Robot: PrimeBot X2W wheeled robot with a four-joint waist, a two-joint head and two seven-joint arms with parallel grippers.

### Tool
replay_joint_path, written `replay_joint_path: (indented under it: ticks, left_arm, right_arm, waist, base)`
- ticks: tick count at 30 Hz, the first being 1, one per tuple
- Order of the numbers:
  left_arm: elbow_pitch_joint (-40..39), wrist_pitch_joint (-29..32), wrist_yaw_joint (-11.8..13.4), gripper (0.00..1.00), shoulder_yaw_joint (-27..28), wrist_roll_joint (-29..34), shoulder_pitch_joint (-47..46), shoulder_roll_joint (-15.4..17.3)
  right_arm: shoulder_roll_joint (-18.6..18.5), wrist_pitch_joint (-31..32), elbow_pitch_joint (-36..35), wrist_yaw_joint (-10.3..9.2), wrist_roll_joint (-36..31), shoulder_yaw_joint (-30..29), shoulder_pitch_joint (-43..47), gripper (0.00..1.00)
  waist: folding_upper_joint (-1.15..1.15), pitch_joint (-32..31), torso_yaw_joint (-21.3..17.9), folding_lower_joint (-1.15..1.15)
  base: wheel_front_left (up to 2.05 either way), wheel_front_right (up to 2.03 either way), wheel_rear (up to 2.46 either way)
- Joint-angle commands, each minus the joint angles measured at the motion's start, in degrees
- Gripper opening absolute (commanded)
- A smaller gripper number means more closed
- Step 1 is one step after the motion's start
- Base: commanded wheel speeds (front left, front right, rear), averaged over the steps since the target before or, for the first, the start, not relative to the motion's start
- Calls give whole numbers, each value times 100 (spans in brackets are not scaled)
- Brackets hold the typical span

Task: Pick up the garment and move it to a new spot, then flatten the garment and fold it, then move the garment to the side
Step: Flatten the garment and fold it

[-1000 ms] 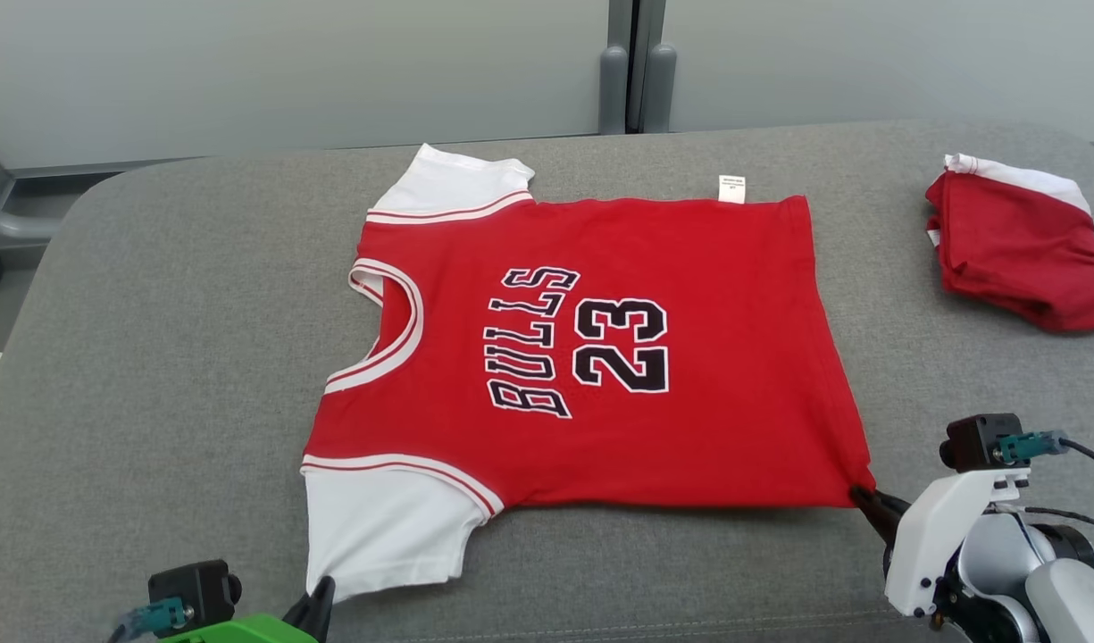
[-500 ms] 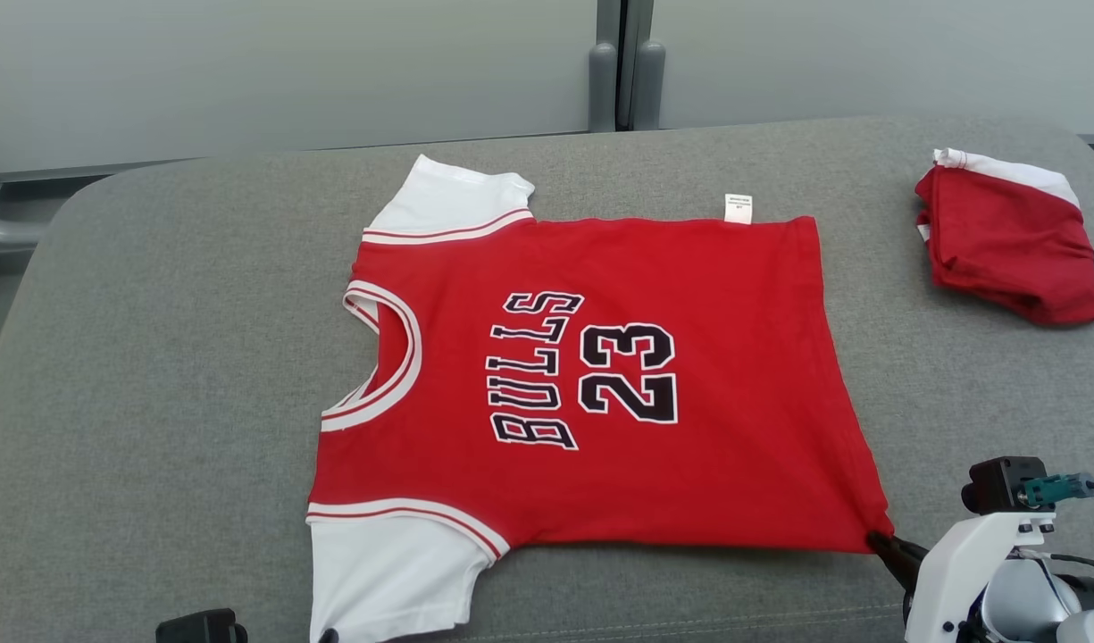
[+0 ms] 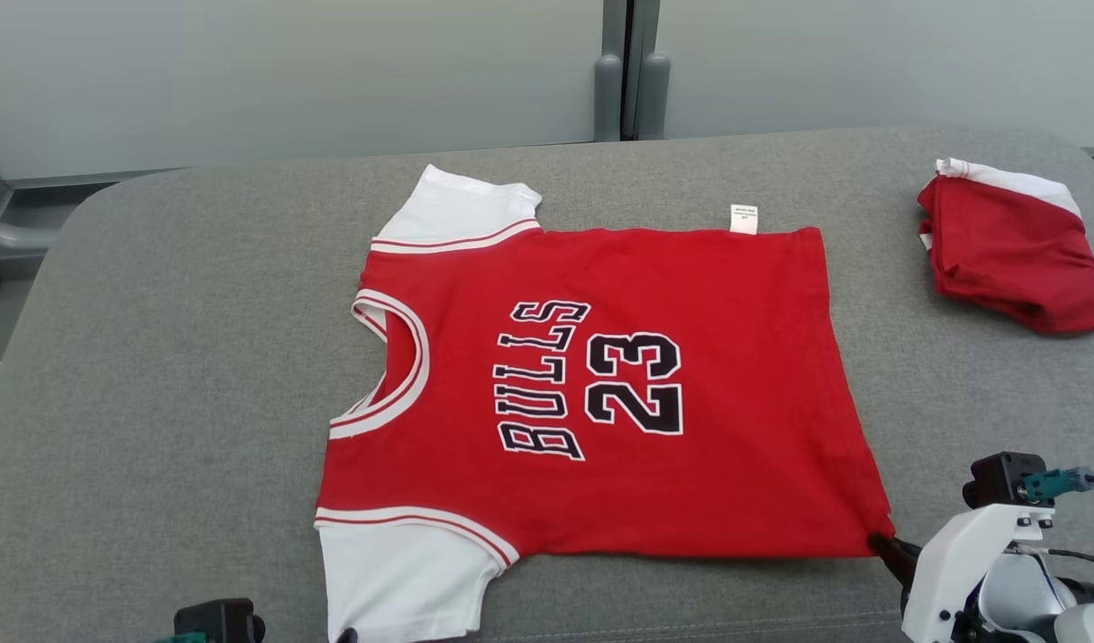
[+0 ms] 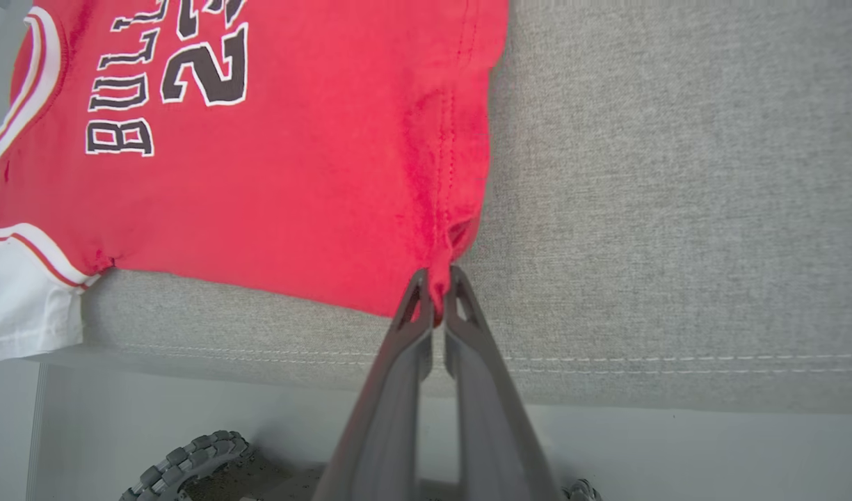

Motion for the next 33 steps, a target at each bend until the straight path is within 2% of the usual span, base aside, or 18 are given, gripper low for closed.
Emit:
replay_joint_path:
  ticks: [1, 11, 18, 26, 30, 33]
  left_arm:
    - [-37, 50, 0, 0, 13, -76, -126, 19]
    - [-119, 619, 104, 0, 73, -420, -621, -114]
    - [-135, 1226, 415, 0, 215, -801, -1215, -298]
    - [251, 1318, 631, 0, 561, -997, -1983, -543]
    - [697, 1103, 691, 0, 820, -1116, -2384, -826]
    - [966, 988, 702, 0, 980, -1195, -2573, -982]
  right_arm:
    - [24, 43, 41, -1, 18, -32, -76, 0]
    - [197, 370, 98, -1, 90, -162, -357, 0]
    - [396, 916, 106, -1, 101, -377, -800, 0]
    - [939, 1733, 458, -1, -1, -1130, -1609, 0]
    - [1062, 2121, 857, 0, -287, -1749, -2140, 0]
    - [1085, 2278, 1283, 0, -145, -2141, -2470, 0]
  waist:
    - [0, -1, 6, 0]
    - [0, 27, -18, 0]
    - [0, 68, -108, 0]
    - [0, 222, -219, 0]
    - [0, 348, -241, 0]
    - [0, 414, -251, 0]
  base:
    - [0, 0, 0]
    - [0, 0, 0]
    - [0, 0, 0]
    - [0, 0, 0]
    - [0, 0, 0]
    - [0, 0, 0]
